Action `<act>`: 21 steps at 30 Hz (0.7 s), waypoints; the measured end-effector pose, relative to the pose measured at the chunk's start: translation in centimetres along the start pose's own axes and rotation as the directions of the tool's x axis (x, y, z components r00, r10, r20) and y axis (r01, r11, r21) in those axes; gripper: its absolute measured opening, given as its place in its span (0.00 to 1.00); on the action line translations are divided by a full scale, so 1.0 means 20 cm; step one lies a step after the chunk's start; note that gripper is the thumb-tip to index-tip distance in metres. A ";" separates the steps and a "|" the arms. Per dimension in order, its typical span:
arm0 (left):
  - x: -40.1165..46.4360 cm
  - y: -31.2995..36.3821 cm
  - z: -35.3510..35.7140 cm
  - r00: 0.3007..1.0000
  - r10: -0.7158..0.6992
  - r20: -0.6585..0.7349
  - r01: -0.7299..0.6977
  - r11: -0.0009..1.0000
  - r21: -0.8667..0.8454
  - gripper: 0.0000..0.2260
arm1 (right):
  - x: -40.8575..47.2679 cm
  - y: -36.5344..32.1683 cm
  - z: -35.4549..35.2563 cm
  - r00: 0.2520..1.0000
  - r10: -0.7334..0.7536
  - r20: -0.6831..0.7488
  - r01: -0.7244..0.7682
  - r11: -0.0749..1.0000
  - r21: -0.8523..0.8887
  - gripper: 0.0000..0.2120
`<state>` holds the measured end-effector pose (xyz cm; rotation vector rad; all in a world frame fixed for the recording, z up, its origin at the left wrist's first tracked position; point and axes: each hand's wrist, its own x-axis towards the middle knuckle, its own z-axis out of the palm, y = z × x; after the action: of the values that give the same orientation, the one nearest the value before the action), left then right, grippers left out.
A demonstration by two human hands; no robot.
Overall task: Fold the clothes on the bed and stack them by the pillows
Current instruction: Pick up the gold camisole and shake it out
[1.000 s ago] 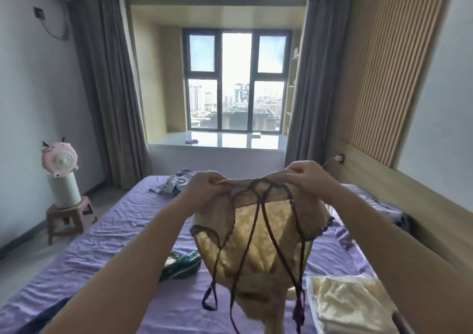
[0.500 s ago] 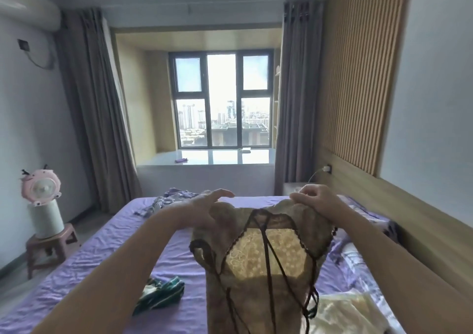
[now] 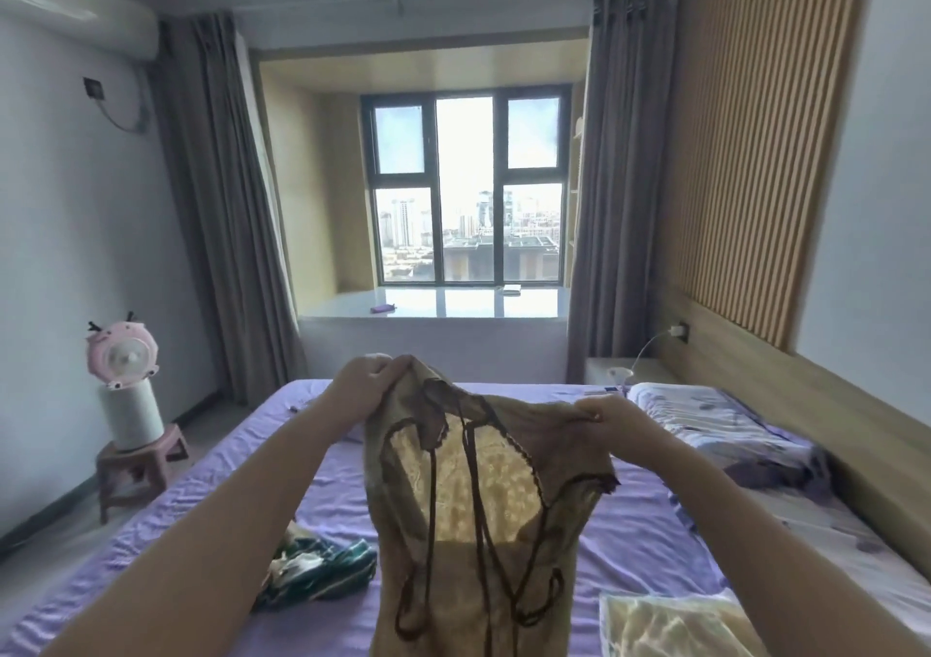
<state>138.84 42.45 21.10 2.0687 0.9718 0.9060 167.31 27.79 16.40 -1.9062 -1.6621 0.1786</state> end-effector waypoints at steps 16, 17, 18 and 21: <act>-0.15 -0.14 -0.01 0.967 0.142 0.211 -0.205 0.926 0.318 0.09 | 0.01 -0.15 0.25 0.993 0.121 0.004 -0.101 0.803 0.587 0.11; -0.15 -0.13 0.00 0.972 0.176 0.154 -0.219 0.915 0.340 0.05 | 0.01 -0.17 0.25 0.993 0.085 0.077 -0.111 0.872 0.477 0.16; -0.15 -0.12 0.00 0.977 0.191 0.098 -0.213 0.912 0.349 0.05 | 0.01 -0.19 0.25 0.989 0.057 0.140 -0.101 0.938 0.332 0.27; -0.16 -0.08 0.02 0.990 0.142 -0.022 -0.133 0.963 0.235 0.12 | -0.01 -0.23 0.30 0.974 0.060 0.218 -0.037 0.993 -0.109 0.44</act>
<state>137.01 40.50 18.56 2.3491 1.0055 0.9430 160.49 29.90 13.96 -2.0689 -1.8009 0.3403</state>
